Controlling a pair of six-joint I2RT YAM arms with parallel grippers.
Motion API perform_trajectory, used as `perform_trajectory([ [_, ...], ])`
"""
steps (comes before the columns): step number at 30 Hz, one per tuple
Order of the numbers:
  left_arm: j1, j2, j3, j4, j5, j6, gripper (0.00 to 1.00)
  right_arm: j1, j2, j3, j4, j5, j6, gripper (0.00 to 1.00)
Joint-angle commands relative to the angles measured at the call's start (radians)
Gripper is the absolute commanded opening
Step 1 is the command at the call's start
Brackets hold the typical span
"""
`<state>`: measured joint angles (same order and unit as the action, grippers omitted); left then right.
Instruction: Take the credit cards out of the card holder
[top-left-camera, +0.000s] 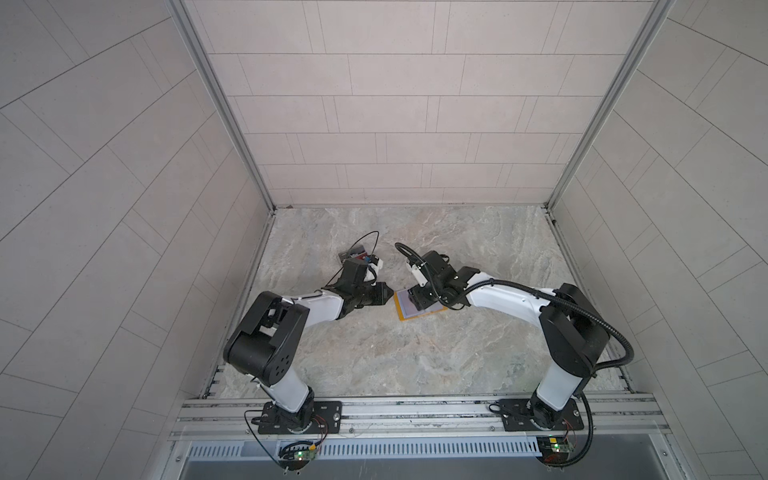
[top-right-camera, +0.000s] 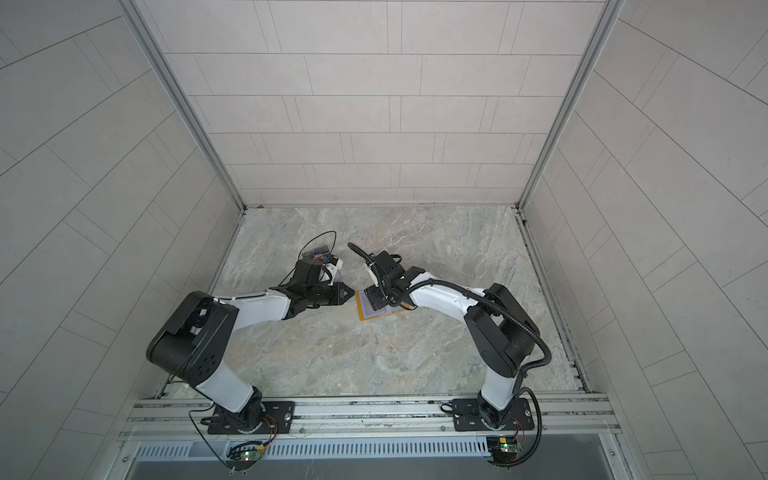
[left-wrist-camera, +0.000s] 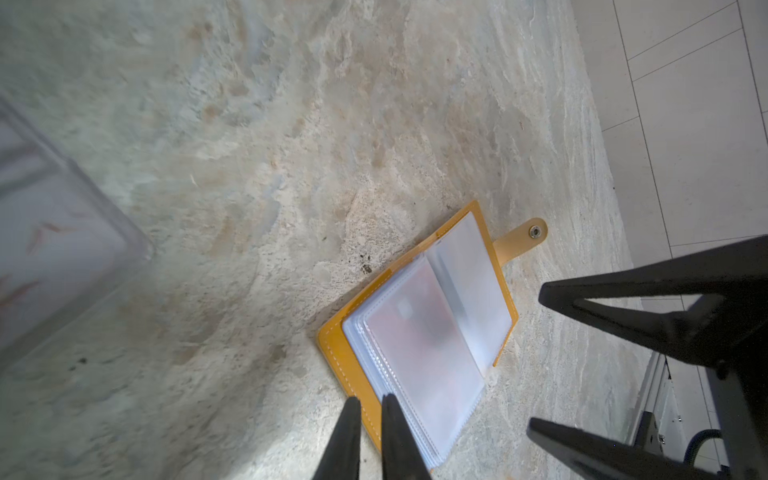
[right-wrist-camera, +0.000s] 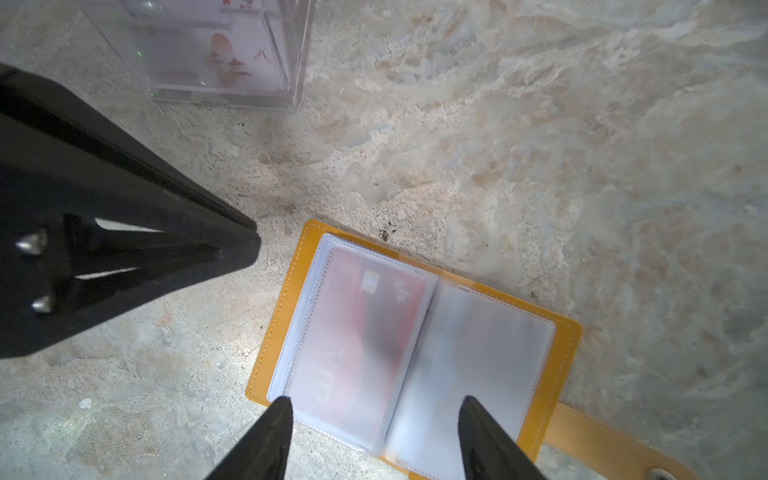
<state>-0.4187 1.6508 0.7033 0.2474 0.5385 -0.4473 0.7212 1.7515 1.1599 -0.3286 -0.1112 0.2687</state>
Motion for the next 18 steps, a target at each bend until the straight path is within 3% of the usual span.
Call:
perform_trajectory([
  [1,-0.015,0.024,0.032,0.041,-0.001,-0.023,0.13,0.015,0.021,0.014,-0.006,-0.002,0.016,0.66],
  [18,-0.042,0.099,0.032,0.062,0.006,-0.038,0.05,0.029,0.118,0.028,0.059,0.001,0.035,0.68],
])
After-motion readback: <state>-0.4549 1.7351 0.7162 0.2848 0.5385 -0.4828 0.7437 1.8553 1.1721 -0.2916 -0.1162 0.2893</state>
